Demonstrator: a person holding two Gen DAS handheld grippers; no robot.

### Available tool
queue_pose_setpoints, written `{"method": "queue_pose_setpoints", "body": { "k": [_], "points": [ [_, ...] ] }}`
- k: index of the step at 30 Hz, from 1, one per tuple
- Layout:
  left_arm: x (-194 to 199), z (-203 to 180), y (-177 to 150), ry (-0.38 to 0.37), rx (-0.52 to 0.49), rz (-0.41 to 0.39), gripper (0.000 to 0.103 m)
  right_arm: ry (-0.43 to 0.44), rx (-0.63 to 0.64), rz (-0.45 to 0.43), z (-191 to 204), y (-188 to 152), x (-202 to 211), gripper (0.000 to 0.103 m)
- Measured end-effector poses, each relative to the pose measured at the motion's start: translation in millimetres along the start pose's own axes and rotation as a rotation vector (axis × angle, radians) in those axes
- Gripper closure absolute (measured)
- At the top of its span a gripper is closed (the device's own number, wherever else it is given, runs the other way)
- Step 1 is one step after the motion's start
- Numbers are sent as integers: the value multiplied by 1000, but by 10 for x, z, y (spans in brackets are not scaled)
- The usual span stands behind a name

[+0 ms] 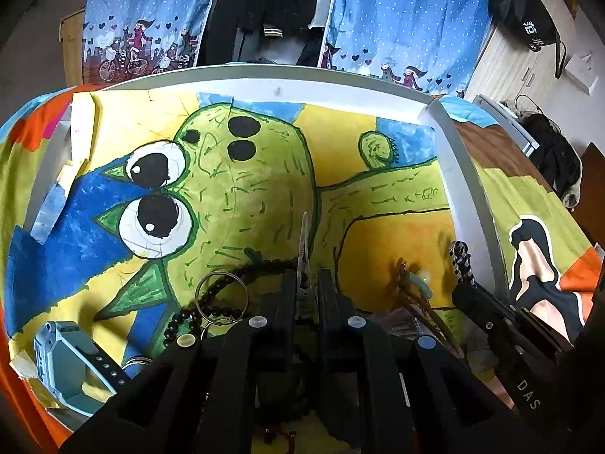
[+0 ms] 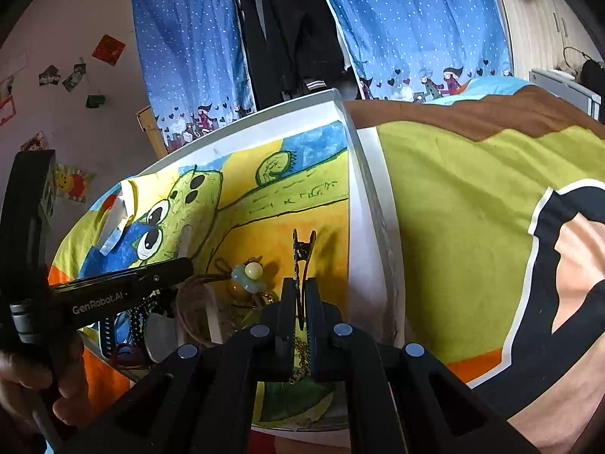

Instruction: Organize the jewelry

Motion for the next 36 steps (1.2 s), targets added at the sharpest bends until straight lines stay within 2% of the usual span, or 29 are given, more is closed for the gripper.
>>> {"method": "queue_pose_setpoints", "body": {
  "k": [12, 15, 16, 19, 21, 24, 26, 29, 31, 33, 35, 36],
  "points": [
    [48, 25, -20, 34, 30, 24, 94, -10, 2, 0, -7, 8, 2, 97],
    [117, 40, -21, 54, 41, 17, 91, -14, 8, -5, 6, 24, 33, 93],
    [150, 45, -20, 62, 49, 11, 87, -13, 10, -8, 16, 33, 45, 87],
    [268, 60, -16, 65, 74, -8, 60, -14, 24, -35, 58, 75, 124, 75],
    [393, 70, 4, 70, 81, -42, 57, -13, 35, -53, 89, 108, 181, 73],
    [570, 67, 36, 90, 85, -68, 52, -17, 41, -87, 118, 164, 288, 65],
    [727, 65, 51, 99, 96, -96, 38, -10, 39, -110, 133, 210, 367, 59],
    [975, 44, 55, 101, 98, -141, 32, -7, 48, -163, 180, 298, 532, 46],
    [1173, 16, 71, 120, 82, -178, 29, 7, 47, -198, 207, 348, 645, 30],
    [1332, -31, 82, 138, 69, -212, 24, 18, 47, -232, 240, 396, 761, 22],
    [1527, -79, 77, 162, 63, -249, 11, 29, 53, -261, 272, 440, 872, 14],
    [1622, -98, 72, 171, 62, -271, 9, 33, 56, -274, 289, 457, 926, 9]
  ]
}}
Point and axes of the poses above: each gripper's, at about its wrist camera, not at the fingertips, and x roughly against the way its jaws point, z to its left, y to its top, the point moved 3 cm from there along -x, roughly the way its jaws point, and after that the axes turned 3 degrees about -z, right-handed, at the moved point
